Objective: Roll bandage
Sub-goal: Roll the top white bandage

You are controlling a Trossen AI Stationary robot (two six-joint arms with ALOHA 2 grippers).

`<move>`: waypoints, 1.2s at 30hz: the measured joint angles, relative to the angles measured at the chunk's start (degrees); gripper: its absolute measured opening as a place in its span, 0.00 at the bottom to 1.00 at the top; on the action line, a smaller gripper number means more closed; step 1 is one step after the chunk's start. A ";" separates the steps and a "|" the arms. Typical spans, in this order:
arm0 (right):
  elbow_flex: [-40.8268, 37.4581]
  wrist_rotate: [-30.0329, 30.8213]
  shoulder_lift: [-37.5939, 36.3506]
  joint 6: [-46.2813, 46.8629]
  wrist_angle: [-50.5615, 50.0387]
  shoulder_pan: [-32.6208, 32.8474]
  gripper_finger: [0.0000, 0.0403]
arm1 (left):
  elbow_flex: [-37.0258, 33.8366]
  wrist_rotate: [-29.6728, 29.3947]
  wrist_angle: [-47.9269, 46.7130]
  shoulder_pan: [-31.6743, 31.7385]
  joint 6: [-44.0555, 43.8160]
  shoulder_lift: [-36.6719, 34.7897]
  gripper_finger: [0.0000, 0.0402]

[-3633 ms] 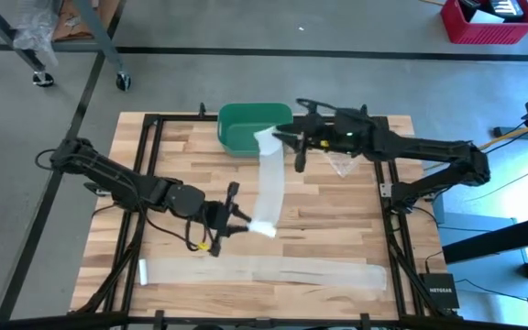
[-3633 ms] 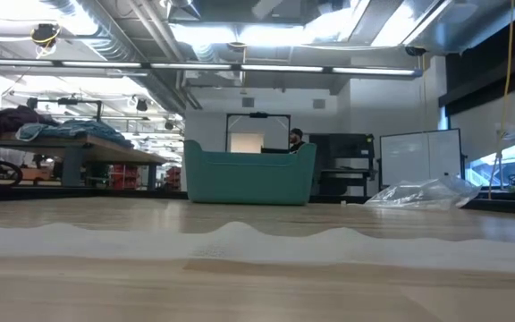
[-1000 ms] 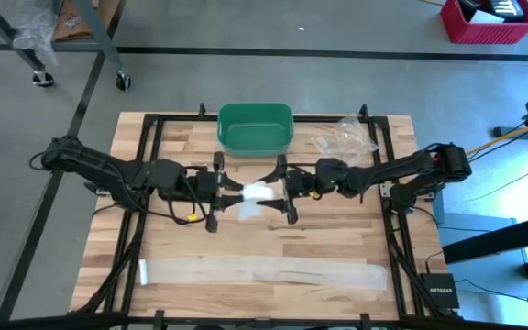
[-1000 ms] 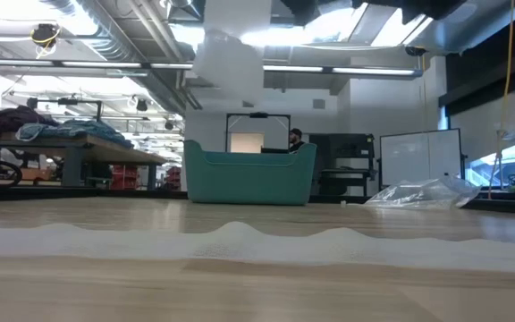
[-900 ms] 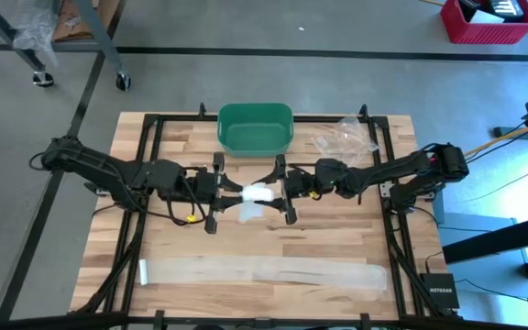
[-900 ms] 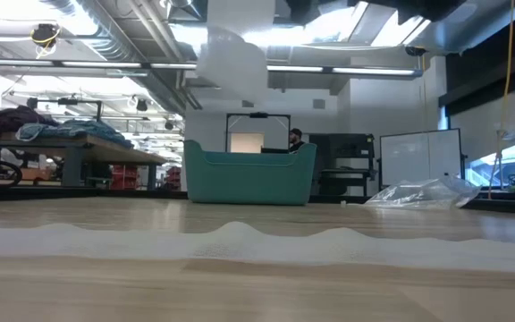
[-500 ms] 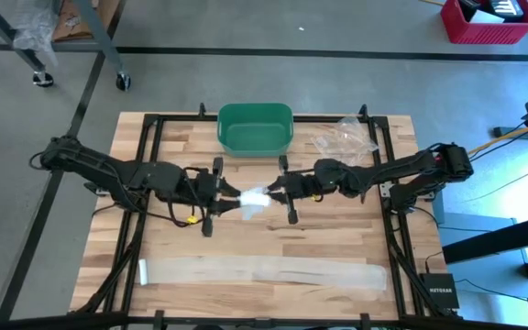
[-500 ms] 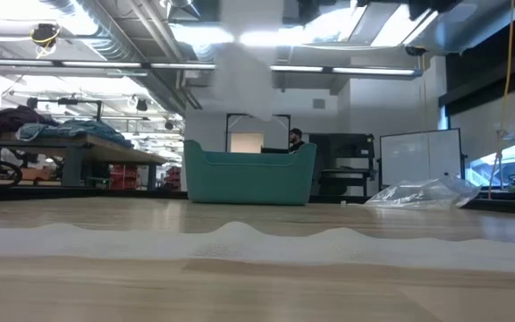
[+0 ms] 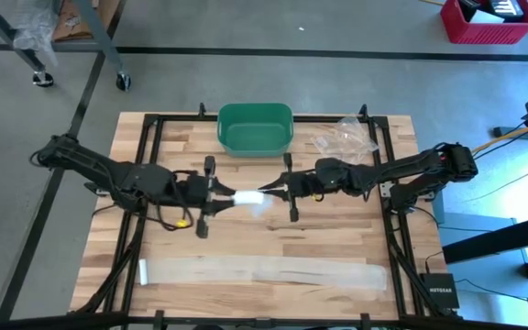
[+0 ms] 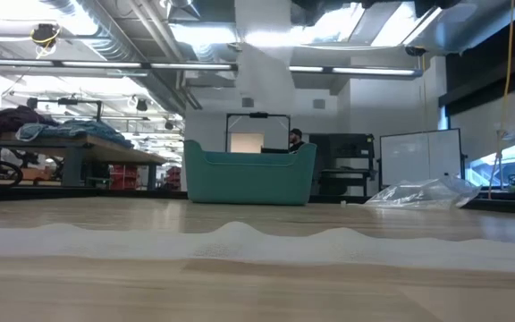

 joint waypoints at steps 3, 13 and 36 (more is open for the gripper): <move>0.00 -0.17 0.00 4.05 0.06 0.00 0.10 | 0.00 -0.08 -0.07 1.05 0.63 0.57 0.13; -0.04 0.36 -0.31 7.31 -3.31 -0.04 0.44 | 0.00 -0.23 -0.28 1.80 1.04 0.90 0.13; -8.92 2.54 4.09 3.96 5.52 1.49 0.51 | 0.00 -0.67 -0.28 1.76 1.72 0.90 0.13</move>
